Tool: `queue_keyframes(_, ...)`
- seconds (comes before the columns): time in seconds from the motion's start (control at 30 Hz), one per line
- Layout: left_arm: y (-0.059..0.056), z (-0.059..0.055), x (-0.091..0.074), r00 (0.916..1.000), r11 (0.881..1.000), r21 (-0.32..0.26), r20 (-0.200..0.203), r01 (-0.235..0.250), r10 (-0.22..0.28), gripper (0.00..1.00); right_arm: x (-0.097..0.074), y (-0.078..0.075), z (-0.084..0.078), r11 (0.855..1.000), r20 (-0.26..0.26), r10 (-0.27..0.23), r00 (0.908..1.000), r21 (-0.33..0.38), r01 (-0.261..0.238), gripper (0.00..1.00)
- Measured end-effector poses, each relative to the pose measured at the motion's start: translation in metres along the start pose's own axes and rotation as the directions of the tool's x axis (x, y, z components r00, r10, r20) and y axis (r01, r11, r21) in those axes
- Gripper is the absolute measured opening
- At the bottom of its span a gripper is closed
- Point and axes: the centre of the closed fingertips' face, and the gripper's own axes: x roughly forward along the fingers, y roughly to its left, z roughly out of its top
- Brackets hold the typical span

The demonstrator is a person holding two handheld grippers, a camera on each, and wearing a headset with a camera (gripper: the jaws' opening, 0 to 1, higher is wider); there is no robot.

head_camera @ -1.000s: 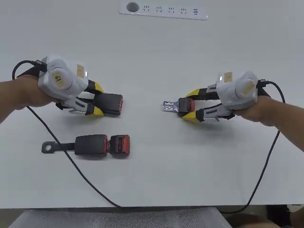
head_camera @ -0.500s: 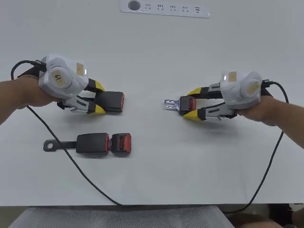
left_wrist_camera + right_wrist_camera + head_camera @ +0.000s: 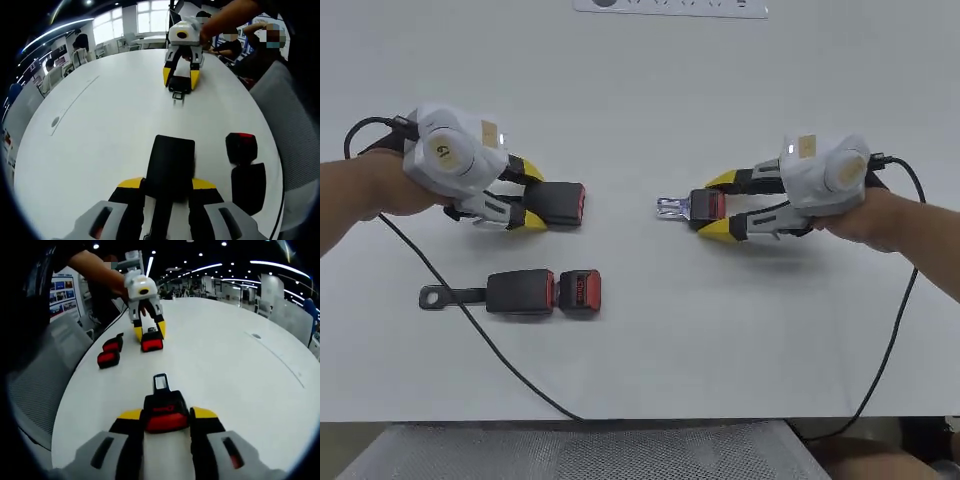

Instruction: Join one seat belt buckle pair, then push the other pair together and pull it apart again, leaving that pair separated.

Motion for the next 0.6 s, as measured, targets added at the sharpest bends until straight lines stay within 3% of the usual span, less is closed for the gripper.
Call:
queue_keyframes(0.43,0.0,-0.001,0.0,0.9998,1.0,-0.018,-0.017,-0.006,0.006,0.35,0.018,-0.001,0.015,1.0,0.067,0.002,0.9977,0.015,-0.003,0.37)
queue_keyframes(0.6,0.0,-0.001,0.0,0.9997,1.0,-0.026,-0.021,-0.013,0.012,0.35,0.029,0.001,0.023,1.0,0.065,0.017,0.9977,0.005,-0.018,0.37)
